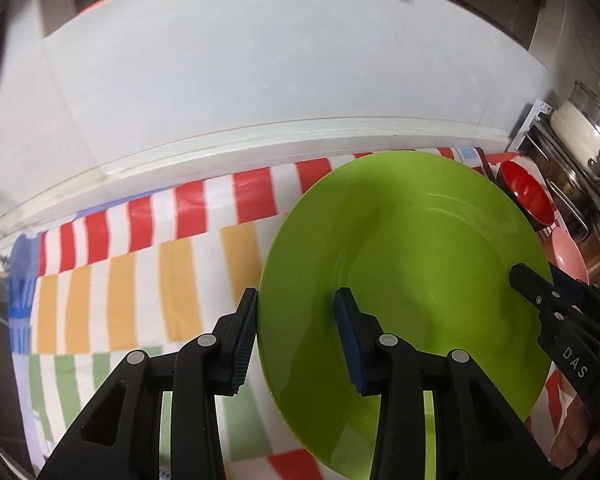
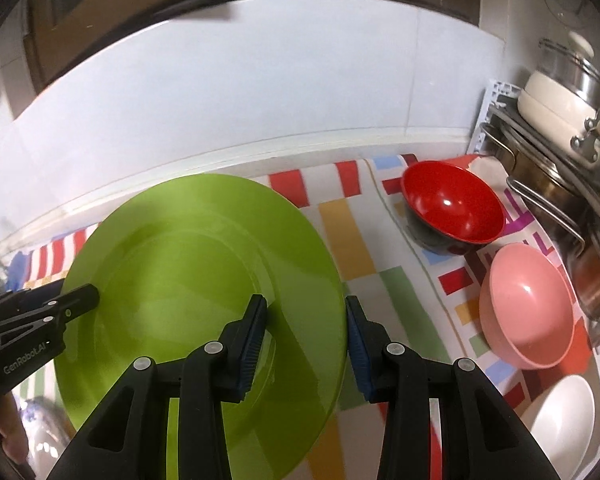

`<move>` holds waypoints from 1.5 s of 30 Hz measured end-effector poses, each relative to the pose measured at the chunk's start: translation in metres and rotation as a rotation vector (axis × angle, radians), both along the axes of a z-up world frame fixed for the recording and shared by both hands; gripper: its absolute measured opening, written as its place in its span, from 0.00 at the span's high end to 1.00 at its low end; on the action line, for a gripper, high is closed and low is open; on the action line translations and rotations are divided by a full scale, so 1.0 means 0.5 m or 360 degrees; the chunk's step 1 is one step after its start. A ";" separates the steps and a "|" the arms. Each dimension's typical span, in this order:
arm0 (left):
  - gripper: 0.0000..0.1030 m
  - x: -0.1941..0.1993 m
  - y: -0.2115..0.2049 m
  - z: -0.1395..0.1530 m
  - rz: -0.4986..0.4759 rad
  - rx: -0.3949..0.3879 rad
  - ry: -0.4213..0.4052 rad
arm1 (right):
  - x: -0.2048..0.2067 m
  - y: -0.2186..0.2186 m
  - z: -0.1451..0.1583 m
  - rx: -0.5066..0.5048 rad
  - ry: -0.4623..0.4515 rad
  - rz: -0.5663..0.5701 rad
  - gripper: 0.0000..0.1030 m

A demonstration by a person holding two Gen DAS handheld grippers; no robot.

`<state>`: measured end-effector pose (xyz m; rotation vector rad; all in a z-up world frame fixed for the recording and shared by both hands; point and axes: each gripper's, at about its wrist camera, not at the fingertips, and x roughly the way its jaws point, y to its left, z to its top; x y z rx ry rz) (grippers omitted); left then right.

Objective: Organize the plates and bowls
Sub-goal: 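Carry the lime-green plate with both tools over the blue-and-white plates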

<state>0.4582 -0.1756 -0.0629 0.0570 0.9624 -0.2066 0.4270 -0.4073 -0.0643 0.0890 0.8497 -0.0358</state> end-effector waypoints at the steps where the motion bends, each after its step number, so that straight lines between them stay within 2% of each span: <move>1: 0.63 -0.006 0.001 0.001 0.0009 0.0000 -0.0003 | -0.008 0.008 0.003 -0.0001 -0.0002 0.0011 0.61; 15: 0.63 -0.149 0.142 0.023 0.0170 -0.0031 -0.0047 | -0.130 0.138 0.040 -0.0029 -0.0032 0.0154 0.61; 30: 0.63 -0.280 0.310 0.024 0.0320 -0.0031 -0.0053 | -0.239 0.287 0.044 -0.0030 -0.0033 0.0298 0.61; 45: 0.63 -0.379 0.430 -0.031 0.0423 -0.0036 0.0041 | -0.319 0.402 0.008 -0.0058 0.0050 0.0424 0.61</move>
